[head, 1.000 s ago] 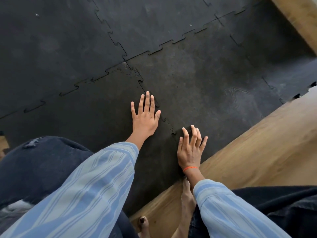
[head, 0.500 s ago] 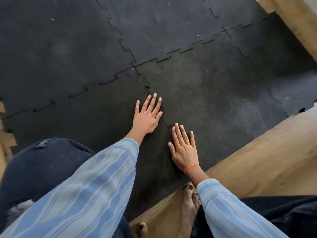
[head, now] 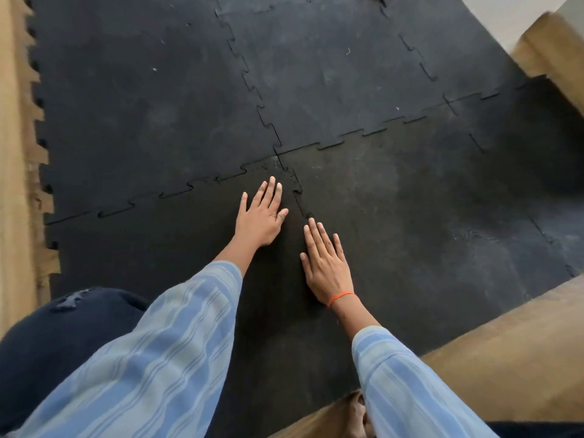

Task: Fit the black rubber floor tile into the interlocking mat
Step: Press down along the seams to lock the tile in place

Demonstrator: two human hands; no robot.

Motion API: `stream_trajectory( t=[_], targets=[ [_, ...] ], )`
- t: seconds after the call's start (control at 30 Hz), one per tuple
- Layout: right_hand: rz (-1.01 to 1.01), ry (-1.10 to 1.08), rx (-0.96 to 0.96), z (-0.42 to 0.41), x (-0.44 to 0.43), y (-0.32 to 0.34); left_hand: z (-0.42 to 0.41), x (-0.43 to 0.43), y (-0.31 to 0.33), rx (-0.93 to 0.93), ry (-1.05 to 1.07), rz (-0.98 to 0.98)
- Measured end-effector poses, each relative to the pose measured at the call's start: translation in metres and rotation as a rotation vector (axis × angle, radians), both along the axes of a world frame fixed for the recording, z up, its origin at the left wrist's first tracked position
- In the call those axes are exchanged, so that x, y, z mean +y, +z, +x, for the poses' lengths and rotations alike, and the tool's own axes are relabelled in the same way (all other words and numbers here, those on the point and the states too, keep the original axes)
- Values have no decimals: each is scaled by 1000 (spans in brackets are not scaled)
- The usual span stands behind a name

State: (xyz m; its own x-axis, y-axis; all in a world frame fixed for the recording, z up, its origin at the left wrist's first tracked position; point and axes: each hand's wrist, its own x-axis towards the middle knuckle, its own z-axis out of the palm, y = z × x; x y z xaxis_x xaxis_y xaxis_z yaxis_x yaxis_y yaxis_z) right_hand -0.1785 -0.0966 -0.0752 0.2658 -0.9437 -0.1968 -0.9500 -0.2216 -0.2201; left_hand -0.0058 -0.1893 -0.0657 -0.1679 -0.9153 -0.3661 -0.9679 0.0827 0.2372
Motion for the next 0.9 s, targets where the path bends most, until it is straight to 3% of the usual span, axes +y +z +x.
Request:
stream_trajectory(
  t=[0.17, 0.3, 0.4, 0.47, 0.63, 0.8, 0.9],
  targets=[
    [-63, -4, 33, 7, -12, -5, 13, 2, -15, 21, 20, -61],
    [16, 44, -22, 10, -40, -2, 19, -3, -9, 141, 3, -42],
    [65, 61, -112, 30, -84, 2, 46, -8, -11, 218, 259, -113],
    [87, 97, -126, 44, -110, 1, 67, -7, -17, 158, 382, -124],
    [107, 157, -9, 54, -139, -6, 77, -9, -20, 132, 331, -59],
    [267, 190, 24, 71, -177, 11, 85, -11, -5, 200, 308, 9],
    [250, 256, -55, 93, -175, 15, 105, 0, -2, 281, 459, -52]
  ],
)
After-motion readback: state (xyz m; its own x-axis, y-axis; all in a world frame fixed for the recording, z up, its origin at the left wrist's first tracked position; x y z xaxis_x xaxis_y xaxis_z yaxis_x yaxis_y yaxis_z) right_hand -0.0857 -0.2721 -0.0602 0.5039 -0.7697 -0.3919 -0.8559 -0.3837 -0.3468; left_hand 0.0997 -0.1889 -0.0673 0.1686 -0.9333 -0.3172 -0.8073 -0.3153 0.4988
